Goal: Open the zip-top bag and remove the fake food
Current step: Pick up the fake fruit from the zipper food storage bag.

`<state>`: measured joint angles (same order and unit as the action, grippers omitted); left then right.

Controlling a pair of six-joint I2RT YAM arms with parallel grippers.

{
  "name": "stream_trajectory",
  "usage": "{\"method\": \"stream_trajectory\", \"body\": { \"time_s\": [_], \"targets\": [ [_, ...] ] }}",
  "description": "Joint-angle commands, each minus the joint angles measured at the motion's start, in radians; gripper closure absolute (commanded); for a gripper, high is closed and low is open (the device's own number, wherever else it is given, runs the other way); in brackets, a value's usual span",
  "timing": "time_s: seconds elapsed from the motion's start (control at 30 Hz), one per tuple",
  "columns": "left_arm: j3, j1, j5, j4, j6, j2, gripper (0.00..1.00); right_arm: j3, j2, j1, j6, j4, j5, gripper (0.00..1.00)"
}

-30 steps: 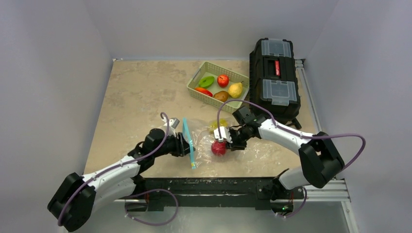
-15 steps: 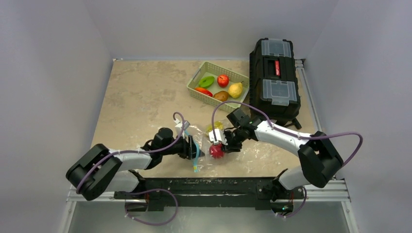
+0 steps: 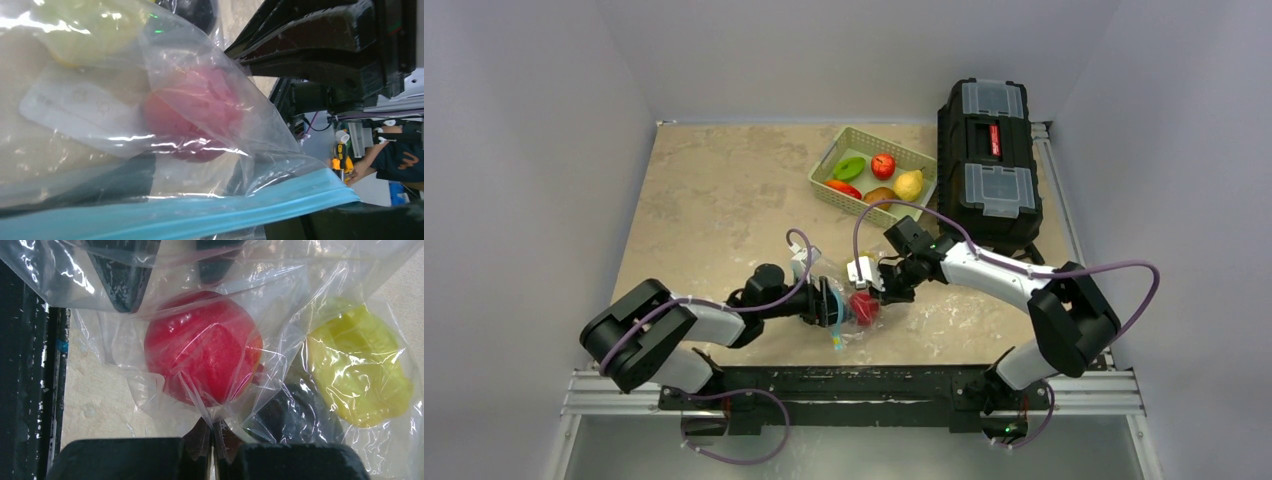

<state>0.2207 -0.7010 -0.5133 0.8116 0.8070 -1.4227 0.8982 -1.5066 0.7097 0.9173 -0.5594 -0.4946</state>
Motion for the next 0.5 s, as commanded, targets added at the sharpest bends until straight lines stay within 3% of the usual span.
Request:
{"method": "stream_trajectory", "body": {
  "time_s": [0.0, 0.17, 0.27, 0.47],
  "targets": [
    [0.016, -0.013, -0.031, 0.209, 0.065, -0.043, 0.27, 0.042, -0.002, 0.014, -0.041, 0.028, -0.077, 1.0],
    [0.018, -0.027, -0.056, 0.464, 0.166, -0.211, 0.18, 0.047, -0.001, 0.014, -0.055, 0.025, -0.111, 0.99],
    [0.018, -0.033, -0.033, 0.531, 0.204, -0.298, 0.13, 0.046, 0.002, 0.014, -0.058, 0.024, -0.122, 0.98],
    [0.038, -0.066, 0.056, 0.325, 0.142, -0.223, 0.12, 0.043, -0.01, 0.013, -0.069, 0.032, -0.129, 0.97]
  ]
}}
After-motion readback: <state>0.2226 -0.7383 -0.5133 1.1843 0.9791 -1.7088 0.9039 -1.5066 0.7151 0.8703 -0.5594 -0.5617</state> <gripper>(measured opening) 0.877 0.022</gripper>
